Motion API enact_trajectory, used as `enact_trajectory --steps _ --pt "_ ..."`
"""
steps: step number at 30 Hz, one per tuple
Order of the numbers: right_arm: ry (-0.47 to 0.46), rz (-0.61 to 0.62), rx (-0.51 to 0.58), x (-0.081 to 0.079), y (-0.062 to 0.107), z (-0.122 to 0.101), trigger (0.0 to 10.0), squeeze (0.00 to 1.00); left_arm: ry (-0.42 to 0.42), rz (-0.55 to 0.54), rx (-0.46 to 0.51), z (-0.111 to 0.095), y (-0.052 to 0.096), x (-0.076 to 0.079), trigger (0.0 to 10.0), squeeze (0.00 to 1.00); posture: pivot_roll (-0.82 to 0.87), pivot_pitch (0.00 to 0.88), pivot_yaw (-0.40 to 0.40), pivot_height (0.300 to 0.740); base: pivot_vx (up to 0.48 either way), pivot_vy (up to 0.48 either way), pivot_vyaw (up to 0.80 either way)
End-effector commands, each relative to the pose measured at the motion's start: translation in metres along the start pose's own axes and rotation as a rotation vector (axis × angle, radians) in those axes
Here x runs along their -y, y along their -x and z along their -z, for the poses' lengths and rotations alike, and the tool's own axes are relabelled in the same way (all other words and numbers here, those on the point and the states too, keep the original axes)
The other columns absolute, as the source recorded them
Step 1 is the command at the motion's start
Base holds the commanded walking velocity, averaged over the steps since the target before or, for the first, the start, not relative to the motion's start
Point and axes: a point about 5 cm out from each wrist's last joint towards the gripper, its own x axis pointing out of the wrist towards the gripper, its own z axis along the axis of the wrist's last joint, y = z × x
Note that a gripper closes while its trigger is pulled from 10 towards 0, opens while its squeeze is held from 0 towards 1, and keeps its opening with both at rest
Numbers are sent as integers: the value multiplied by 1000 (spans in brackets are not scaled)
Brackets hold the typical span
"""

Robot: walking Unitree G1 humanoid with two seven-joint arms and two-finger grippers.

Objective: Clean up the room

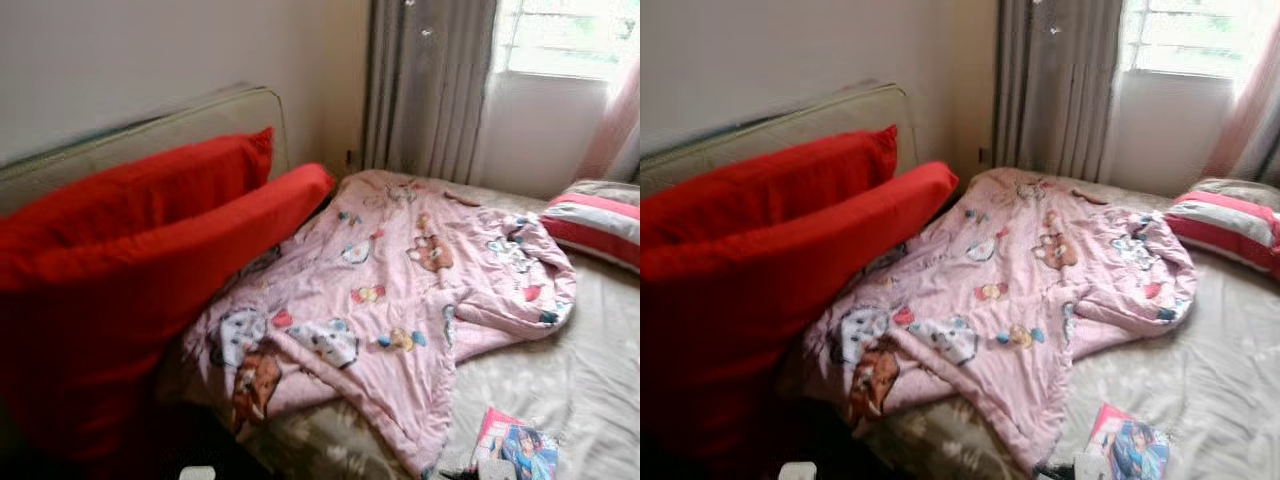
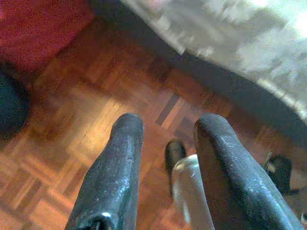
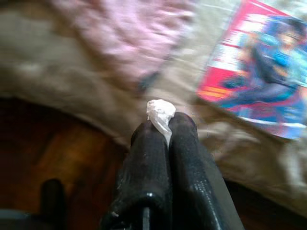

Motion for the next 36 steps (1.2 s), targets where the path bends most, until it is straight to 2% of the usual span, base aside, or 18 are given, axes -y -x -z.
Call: enact_trajectory --steps 1,5,9,17,26,36 --pt "16 5 1 5 0 -1 10000 0 20 3 -10 1 -1 5 10000 0 5 10 -13 740 0 360 0" --pt "43 2 8 6 -1 -6 10000 0 30 11 -14 1 -1 10 10000 0 12 12 -21 740 0 366 0" --pt "55 -7 11 3 -1 -7 10000 0 43 2 -18 4 0 8 10000 0 19 15 -15 740 0 366 0" --pt "46 -11 -10 1 0 1 10000 0 37 -14 -21 6 1 0 10000 0 25 16 10 740 0 364 800" --pt "41 -10 -19 1 1 3 10000 0 38 -15 -12 2 0 0 10000 0 32 14 5 740 0 364 760" --pt "68 -30 -12 -4 -1 0 10000 0 50 -25 -13 3 1 -3 10000 0 40 10 0 740 0 365 189"
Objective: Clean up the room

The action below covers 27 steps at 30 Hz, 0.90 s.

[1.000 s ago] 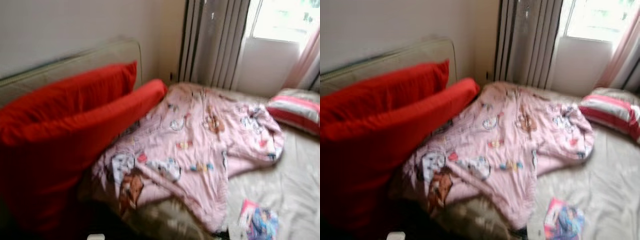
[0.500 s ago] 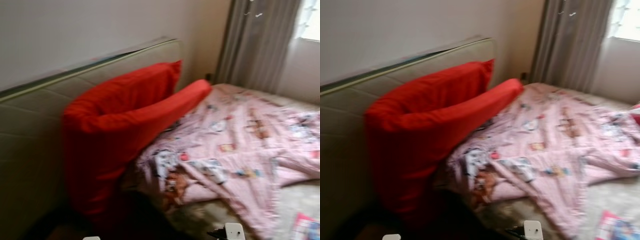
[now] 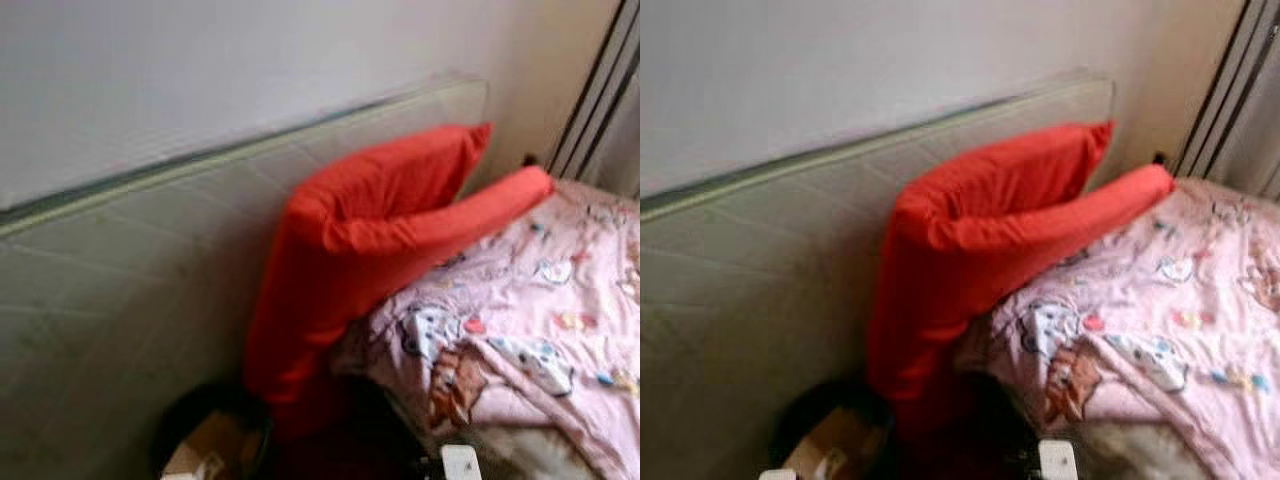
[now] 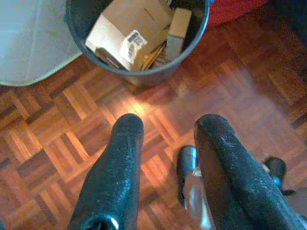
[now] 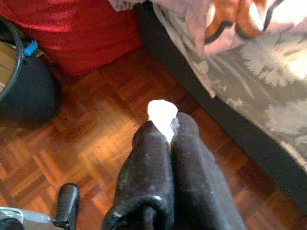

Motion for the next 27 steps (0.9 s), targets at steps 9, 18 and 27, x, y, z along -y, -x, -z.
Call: enact_trajectory --steps 9,18,27 --pt "0 -3 -6 -2 0 1 10000 0 10 -9 -24 6 1 -2 10000 0 44 3 -2 740 0 365 800" --pt "3 -10 -4 -2 0 1 10000 0 16 -13 -24 5 1 -2 10000 0 49 0 -5 740 0 369 800" --pt "-22 -19 -1 -4 0 0 10000 0 17 -22 -28 7 2 -4 10000 0 51 0 -6 740 0 241 594"
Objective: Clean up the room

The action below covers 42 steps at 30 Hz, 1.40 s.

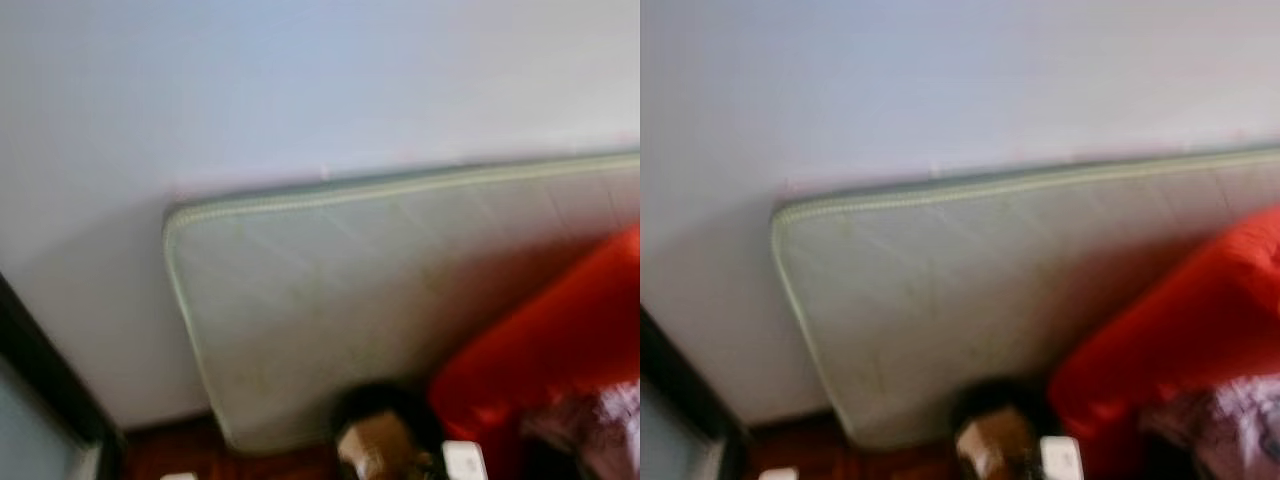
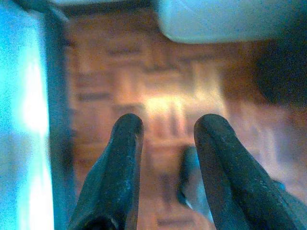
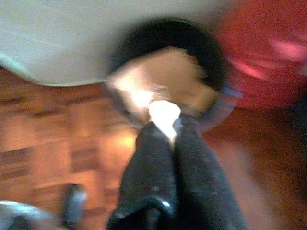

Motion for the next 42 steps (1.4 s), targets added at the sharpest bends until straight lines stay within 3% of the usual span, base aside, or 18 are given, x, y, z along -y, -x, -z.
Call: enact_trajectory --steps 1,11,20,25,32,42 --pt "-18 32 -28 12 4 9 10000 0 14 18 -34 8 1 8 10000 0 50 0 -7 740 0 0 0" --pt "-56 68 -34 33 8 14 10000 0 10 30 -18 5 0 11 10000 0 52 5 -9 740 0 0 0" --pt "-99 72 -57 31 9 18 10000 0 4 41 -7 4 0 12 10000 0 60 13 -5 740 0 0 -254" --pt "-90 74 -55 31 9 18 10000 0 -8 42 -6 4 0 12 10000 0 60 16 -1 740 0 0 -769" --pt "-78 67 -41 30 8 16 10000 0 -19 44 -1 4 1 9 10000 0 67 16 8 740 0 0 0" --pt "-104 76 -34 28 8 15 10000 0 -32 49 2 4 1 8 10000 0 71 8 12 740 276 0 -56"
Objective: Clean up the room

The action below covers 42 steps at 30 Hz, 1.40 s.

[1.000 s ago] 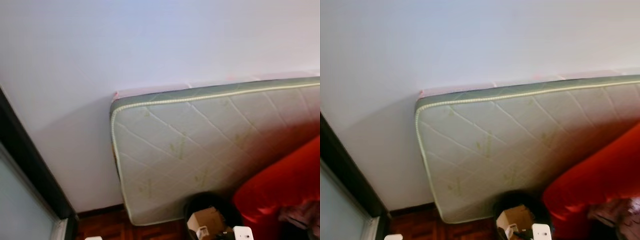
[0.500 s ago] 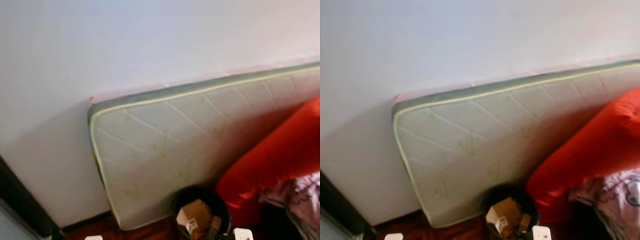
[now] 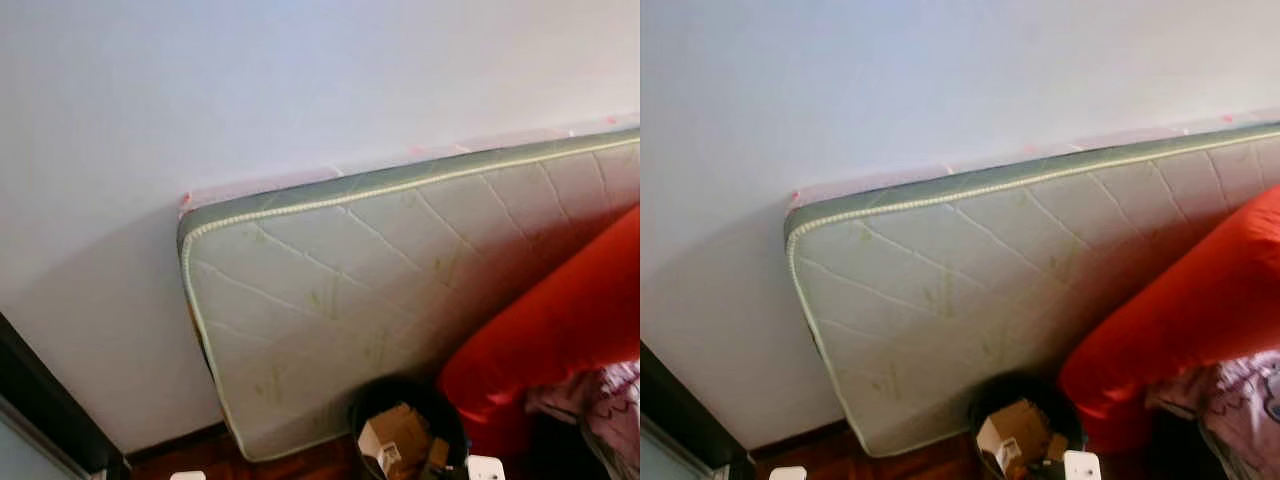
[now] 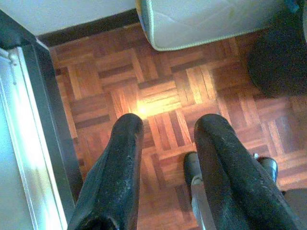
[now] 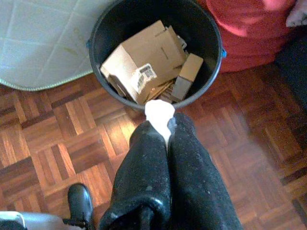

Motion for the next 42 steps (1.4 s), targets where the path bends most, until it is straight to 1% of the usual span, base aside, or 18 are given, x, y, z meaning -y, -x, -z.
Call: enact_trajectory --steps 1,6,11,15,17,19,20,24,28,31,32,35,39,42 --pt "-16 8 0 0 0 0 10000 0 -20 3 -2 0 0 -2 10000 0 70 10 12 740 296 0 -694" --pt "-18 4 -3 -3 0 2 10000 0 -23 1 0 -1 0 -2 10000 0 72 14 11 740 305 0 -679" --pt "-16 -1 2 -7 0 2 10000 0 -23 0 4 -2 0 -3 10000 0 74 18 14 740 315 0 0" --pt "-26 3 -1 -4 0 2 10000 0 -24 -3 6 -3 0 -4 10000 0 75 18 15 740 321 0 0" --pt "-44 7 1 -1 1 3 10000 0 -25 -5 6 -3 -1 -4 10000 0 76 19 15 740 277 0 -738" --pt "-46 7 4 -2 0 2 10000 0 -26 -8 6 -3 0 -4 10000 0 76 18 16 740 0 0 -719" --pt "-34 4 11 -5 -1 -1 10000 0 -29 -10 7 -3 0 -4 10000 0 76 20 17 740 0 0 -575" --pt "-29 1 20 -9 -2 -3 10000 0 -32 -12 7 -3 0 -5 10000 0 78 21 17 740 0 0 0" --pt "-6 -11 32 -16 -3 -8 10000 0 -33 -15 6 -3 0 -5 10000 0 79 25 17 740 0 0 0" --pt "4 -17 31 -16 -4 -8 10000 0 -34 -14 6 -4 -1 -5 10000 0 77 28 18 740 0 0 0" --pt "19 -19 30 -16 -4 -9 10000 0 -33 -14 6 -4 -1 -5 10000 0 77 28 18 740 0 0 0" --pt "19 -19 31 -14 -3 -8 10000 0 -29 -10 7 -4 -1 -4 10000 0 76 27 19 740 0 0 0" --pt "13 -7 24 -4 -1 -3 10000 0 -25 -3 9 -4 -1 -4 10000 0 76 27 19 740 0 0 0" --pt "13 -3 22 -1 0 -2 10000 0 -24 -1 9 -4 -1 -4 10000 0 72 27 18 740 0 0 0"
